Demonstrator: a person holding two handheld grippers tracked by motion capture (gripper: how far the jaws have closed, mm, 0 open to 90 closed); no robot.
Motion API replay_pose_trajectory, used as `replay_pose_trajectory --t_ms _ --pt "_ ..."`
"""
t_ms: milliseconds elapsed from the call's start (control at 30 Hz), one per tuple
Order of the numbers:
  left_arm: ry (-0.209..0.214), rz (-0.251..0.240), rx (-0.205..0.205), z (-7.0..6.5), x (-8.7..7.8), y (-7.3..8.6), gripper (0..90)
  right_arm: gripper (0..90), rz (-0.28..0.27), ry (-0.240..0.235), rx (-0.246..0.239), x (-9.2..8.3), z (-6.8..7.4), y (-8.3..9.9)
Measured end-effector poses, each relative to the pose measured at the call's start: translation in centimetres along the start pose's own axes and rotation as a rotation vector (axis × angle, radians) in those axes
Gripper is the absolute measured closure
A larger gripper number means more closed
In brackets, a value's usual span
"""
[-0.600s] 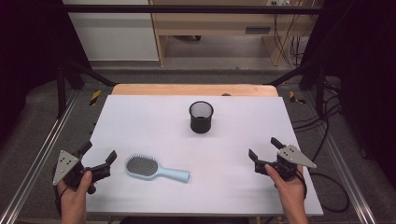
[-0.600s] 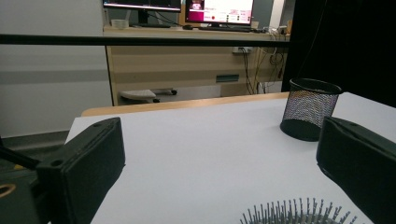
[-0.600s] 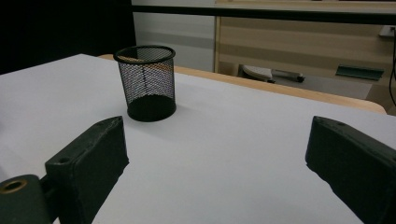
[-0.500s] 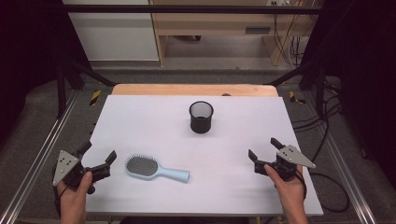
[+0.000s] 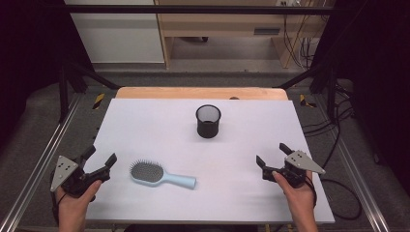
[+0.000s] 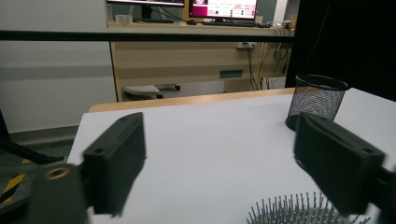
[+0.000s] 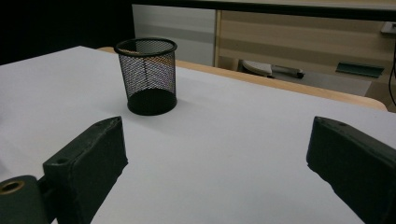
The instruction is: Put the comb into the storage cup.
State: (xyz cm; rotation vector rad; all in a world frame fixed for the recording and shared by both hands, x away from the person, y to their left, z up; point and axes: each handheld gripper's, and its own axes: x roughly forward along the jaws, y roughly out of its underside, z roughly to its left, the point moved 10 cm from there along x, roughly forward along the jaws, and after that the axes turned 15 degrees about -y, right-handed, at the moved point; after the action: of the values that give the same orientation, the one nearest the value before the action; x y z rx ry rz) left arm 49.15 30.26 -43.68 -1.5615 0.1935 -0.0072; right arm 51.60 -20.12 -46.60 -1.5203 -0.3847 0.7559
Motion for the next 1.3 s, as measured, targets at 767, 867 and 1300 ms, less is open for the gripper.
replay_pose_trajectory --t_ms 767,867,1300 --pt "-0.004 0.255 0.059 1.1 0.7 4.0 89.9 5.4 0.039 0.003 -0.034 0.4 0.8 0.4" --pt "0.007 0.298 0.086 0.9 0.9 4.8 89.9 5.4 0.035 -0.003 -0.038 0.4 0.9 0.3" --pt "0.059 0.414 0.202 -2.0 2.9 7.7 89.9 5.5 0.08 -0.041 -0.071 1.1 2.1 0.5"
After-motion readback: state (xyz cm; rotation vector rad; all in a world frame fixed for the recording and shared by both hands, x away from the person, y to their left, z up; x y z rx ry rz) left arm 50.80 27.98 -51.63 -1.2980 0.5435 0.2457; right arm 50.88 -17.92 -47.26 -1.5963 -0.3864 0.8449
